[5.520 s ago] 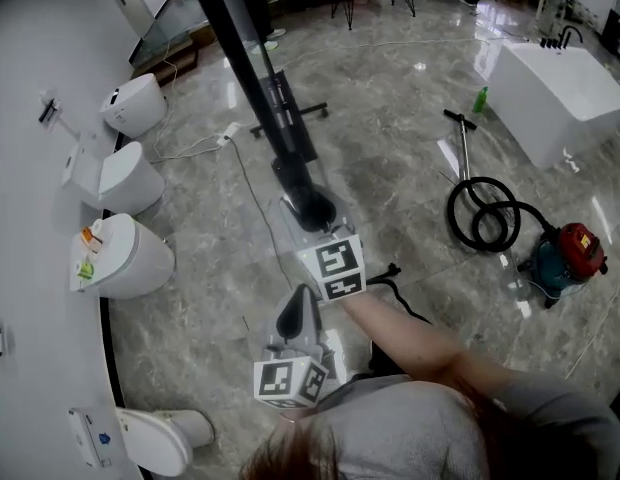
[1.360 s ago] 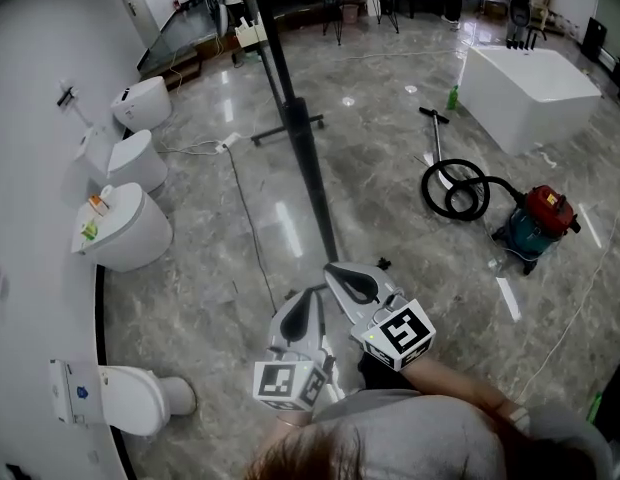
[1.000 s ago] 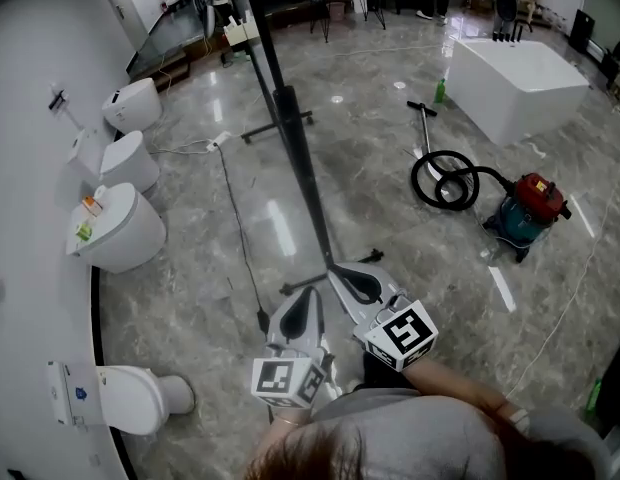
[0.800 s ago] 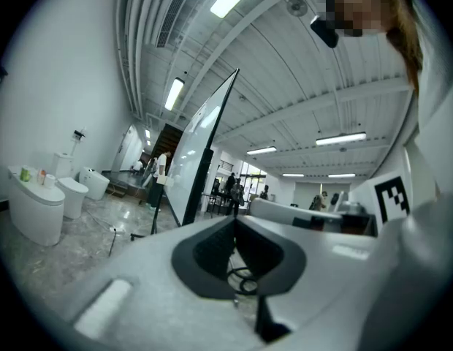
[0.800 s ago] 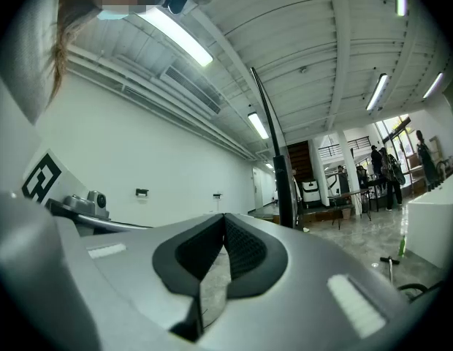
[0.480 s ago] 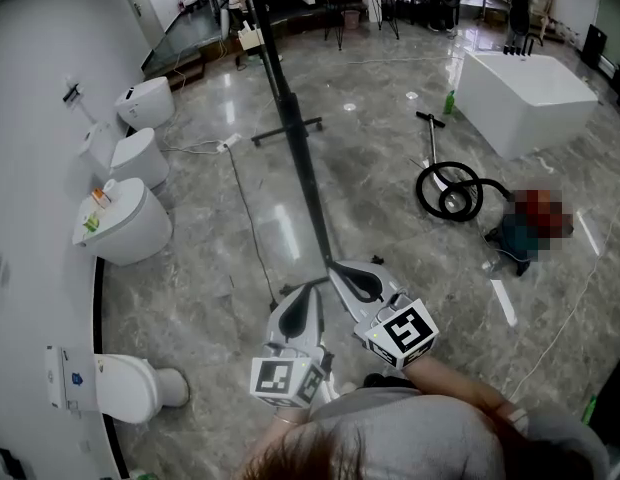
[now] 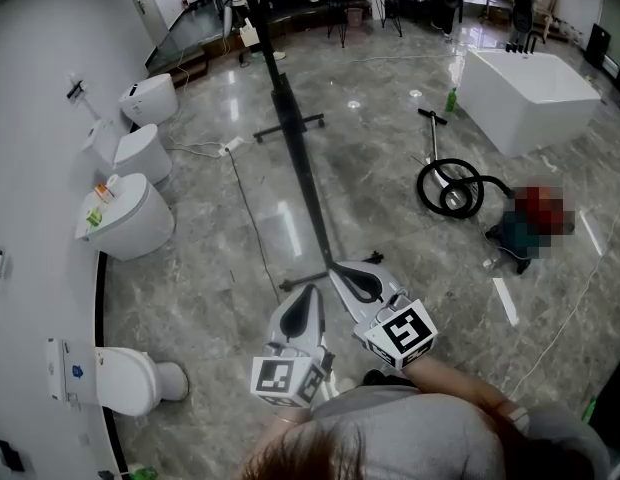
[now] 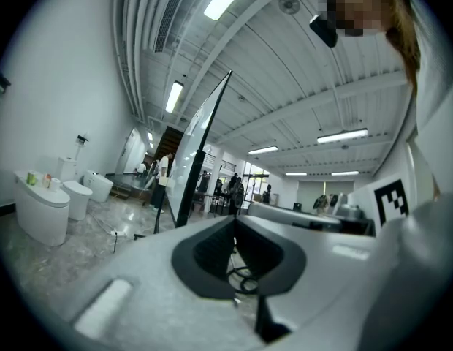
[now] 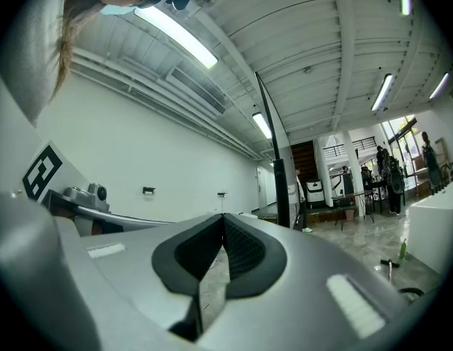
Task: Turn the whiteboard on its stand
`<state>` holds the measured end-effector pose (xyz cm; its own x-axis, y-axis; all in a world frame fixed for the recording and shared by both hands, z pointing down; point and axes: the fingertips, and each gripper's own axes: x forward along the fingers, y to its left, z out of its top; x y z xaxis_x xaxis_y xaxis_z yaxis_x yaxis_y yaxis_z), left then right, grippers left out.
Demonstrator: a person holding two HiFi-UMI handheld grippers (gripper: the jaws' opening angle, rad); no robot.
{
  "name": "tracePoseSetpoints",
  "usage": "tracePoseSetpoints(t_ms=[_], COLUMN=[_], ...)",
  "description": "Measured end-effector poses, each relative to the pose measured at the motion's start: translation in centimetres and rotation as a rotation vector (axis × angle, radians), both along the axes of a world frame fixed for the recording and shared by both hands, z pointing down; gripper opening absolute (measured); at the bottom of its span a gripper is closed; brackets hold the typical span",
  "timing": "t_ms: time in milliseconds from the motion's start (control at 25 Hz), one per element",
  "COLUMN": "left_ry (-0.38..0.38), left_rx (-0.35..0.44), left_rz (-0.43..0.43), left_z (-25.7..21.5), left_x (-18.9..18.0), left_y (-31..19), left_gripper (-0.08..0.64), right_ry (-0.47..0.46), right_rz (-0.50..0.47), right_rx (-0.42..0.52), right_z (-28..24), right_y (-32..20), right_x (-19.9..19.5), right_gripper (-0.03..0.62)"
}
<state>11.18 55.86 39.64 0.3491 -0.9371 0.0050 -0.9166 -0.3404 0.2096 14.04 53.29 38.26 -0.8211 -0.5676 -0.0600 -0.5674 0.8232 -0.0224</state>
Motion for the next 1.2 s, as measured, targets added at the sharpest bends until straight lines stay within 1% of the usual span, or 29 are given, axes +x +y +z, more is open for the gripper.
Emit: tracePoseSetpoints(t_ms=[320,760,1200], left_ry=[-0.011,-0.014,-0.009], left_rx=[0.004,0.015,0.003], left_rz=[-0.001,-0.013,-0.018], left_z=[-0.20,-0.79,-0.30], left_x=[0.52,0.59,0.31], left_y=[0.47,0.54,0.42], left_gripper=[-0.003,-0.003,-0.003], right_ry=[0.010,0.009,0.006], right_rz=[-0.036,-0.039,-0.049], right_rx=[0.012,0.011,0.012], right_z=[-0.15,-0.33,-0.10], right_y=[0.89,0.87,0.80], right_x=[-0.28,-0.09,-0.48], right_gripper=[0.005,0.005,0.005])
